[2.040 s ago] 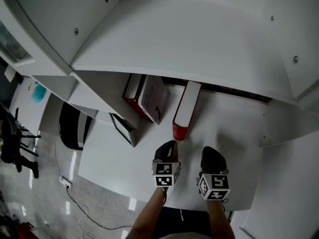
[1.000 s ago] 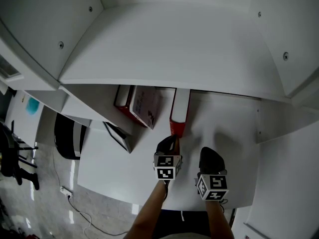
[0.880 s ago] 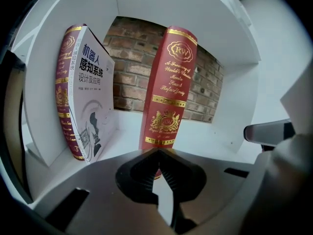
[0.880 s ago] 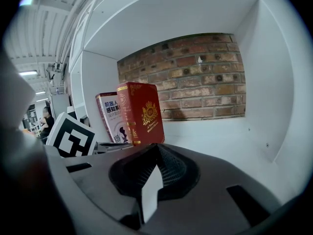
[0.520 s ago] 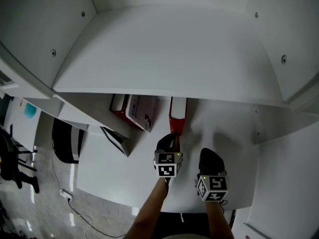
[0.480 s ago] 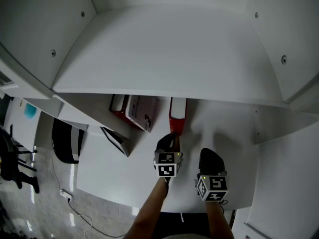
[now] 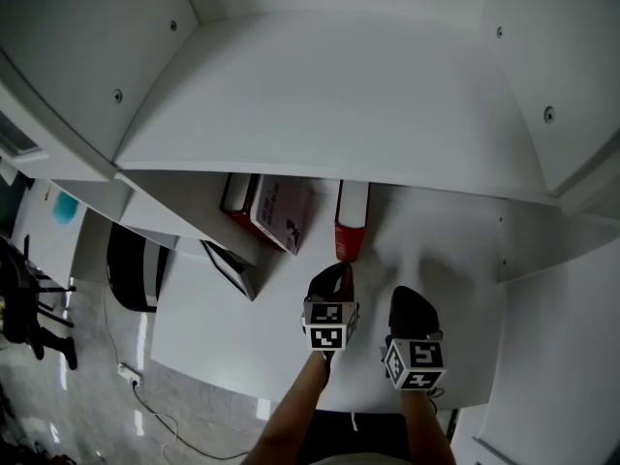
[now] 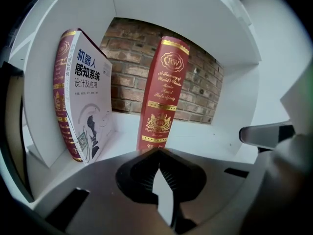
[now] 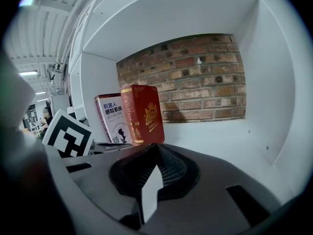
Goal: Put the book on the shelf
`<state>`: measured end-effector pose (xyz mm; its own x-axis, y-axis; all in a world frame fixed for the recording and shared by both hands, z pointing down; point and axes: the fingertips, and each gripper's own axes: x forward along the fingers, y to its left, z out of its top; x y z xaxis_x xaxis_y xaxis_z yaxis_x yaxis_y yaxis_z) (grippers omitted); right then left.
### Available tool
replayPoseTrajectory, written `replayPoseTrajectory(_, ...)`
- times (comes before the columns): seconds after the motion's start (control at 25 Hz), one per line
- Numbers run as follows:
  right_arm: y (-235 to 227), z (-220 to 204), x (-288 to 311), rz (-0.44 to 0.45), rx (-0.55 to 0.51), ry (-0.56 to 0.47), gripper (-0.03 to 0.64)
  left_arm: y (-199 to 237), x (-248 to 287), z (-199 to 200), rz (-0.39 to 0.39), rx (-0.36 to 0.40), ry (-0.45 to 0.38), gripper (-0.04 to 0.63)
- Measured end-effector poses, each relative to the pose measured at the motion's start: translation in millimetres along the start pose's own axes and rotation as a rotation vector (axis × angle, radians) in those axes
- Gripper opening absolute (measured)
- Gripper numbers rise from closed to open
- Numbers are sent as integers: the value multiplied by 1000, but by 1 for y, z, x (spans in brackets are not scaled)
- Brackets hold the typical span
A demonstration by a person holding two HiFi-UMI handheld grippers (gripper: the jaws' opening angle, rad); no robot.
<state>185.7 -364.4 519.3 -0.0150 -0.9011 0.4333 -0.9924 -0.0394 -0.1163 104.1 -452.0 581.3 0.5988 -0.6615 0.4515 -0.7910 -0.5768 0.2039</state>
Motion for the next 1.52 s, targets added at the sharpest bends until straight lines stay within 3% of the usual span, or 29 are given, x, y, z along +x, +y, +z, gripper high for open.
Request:
replayPoseTrajectory(0.32, 9, 7, -12, 15, -2, -28, 17, -8, -41, 5, 38, -37, -17, 15)
replayPoseTrajectory(0.64, 21, 21, -28, 45, -16, -67, 17, -30, -79, 30, 45, -69, -105, 15)
replayPoseTrajectory(1.52, 41, 48, -46, 113, -33, -144, 15, -37, -122, 57, 98, -48, -173, 15)
